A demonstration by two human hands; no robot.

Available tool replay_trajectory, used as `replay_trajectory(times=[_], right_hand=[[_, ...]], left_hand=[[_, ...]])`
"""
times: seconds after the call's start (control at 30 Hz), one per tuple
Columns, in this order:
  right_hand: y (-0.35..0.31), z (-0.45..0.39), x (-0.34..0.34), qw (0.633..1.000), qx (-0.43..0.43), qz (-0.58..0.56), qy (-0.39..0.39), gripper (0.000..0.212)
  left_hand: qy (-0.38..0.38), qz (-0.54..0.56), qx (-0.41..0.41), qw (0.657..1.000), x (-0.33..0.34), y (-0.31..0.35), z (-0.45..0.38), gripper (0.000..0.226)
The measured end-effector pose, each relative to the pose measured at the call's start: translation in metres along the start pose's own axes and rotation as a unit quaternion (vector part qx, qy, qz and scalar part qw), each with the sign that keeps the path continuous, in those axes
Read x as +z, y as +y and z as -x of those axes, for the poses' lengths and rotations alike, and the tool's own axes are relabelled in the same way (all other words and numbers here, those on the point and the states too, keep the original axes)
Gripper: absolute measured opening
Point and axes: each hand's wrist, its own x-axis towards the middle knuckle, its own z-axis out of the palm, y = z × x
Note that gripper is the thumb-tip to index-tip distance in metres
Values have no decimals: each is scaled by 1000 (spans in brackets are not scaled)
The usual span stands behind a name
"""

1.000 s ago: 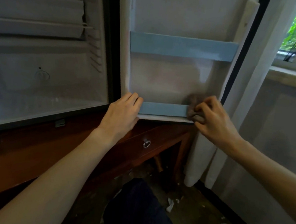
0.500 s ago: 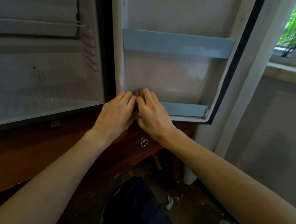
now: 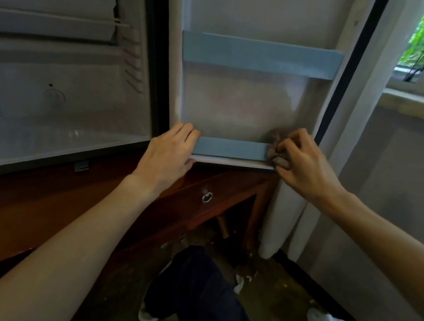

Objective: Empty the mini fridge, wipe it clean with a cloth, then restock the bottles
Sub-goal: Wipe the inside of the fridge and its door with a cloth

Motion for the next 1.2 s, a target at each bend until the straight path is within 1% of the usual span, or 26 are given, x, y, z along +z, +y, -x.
replay_trajectory(times=[0.1,0.2,0.3,0.37,0.43,0.5,0.57,0.63,0.73,0.83,0.9,1.0,1.2], right_hand=[[-11,-9,7,1000,13,-10,2,26],[-33,-25,22,999,-12,-29,11,30],[-74,-51,43,996,-57,-65,26,26],[-102,-66,55,994,-78,-77,26,26],[-116,-73,60,994,-81,-74,16,30],[-108,-69,56,995,-87,-56,4,32],[-85,-57,48,995,-91,-38,-10,27],[-55,-42,35,997,-77,-22,-18,24],[-11,-17,12,999,-43,13,-25,27],[8,-5,-2,998,-21,37,-40,29],[6,-8,-3,998,-14,35,-44,28],[-7,-21,5,1000,7,8,-27,28],[-56,-61,36,998,-55,-44,2,28]], left_hand=[[1,-4,-2,1000,0,1,1,53],[4,-2,-8,1000,1,1,1,54],[1,5,-9,1000,1,1,0,55],[5,5,-5,1000,1,0,1,55],[11,3,-5,1000,1,0,2,56],[9,-2,1,1000,0,-1,2,57],[3,-9,4,1000,-1,-1,1,59],[-1,-10,5,1000,-2,-1,1,57],[2,-11,8,1000,-1,0,0,54],[7,-14,7,1000,0,1,0,53],[6,-12,5,1000,1,2,1,53],[1,-11,0,1000,0,4,0,53],[-13,-19,-14,1000,-1,9,-3,53]])
